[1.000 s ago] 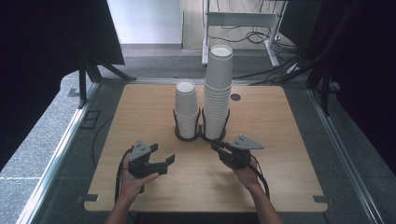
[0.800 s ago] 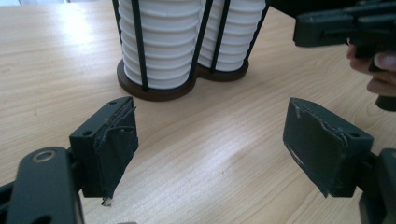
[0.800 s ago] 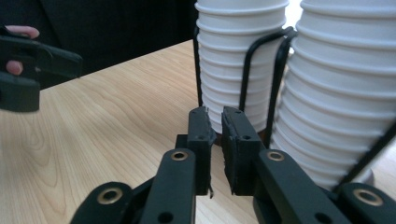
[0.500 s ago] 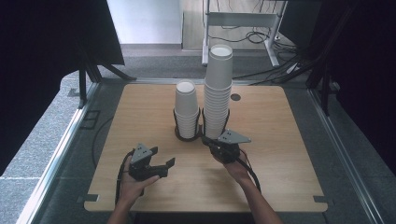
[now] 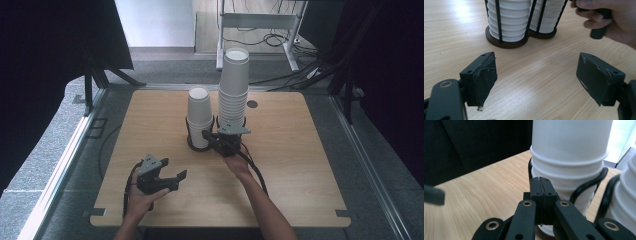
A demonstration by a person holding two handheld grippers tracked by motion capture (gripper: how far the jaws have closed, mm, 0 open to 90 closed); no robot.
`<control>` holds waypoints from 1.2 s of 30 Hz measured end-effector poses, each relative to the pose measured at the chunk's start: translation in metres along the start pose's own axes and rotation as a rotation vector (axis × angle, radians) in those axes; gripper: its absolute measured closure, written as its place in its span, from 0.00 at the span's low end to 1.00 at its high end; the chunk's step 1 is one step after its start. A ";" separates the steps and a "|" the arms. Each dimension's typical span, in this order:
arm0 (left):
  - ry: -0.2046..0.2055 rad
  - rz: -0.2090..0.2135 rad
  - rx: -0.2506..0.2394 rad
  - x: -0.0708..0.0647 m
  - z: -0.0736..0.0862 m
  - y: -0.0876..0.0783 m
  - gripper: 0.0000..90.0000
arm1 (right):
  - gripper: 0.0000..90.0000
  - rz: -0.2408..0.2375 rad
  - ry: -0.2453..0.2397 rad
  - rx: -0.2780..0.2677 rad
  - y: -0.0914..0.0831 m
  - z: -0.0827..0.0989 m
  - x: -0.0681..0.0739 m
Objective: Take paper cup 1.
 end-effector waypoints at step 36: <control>-0.049 -0.014 -0.077 0.014 -0.020 -0.017 0.17 | 1.00 -0.038 -0.006 0.015 0.015 -0.004 -0.001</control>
Point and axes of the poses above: each handheld gripper's, and its own axes: y roughly forward along the jaws, z roughly out of its underside, x roughly to its left, the point moved 9 cm from there along y, roughly forward along the jaws, and after that the axes turned 6 degrees about x, right-handed, at the moved point
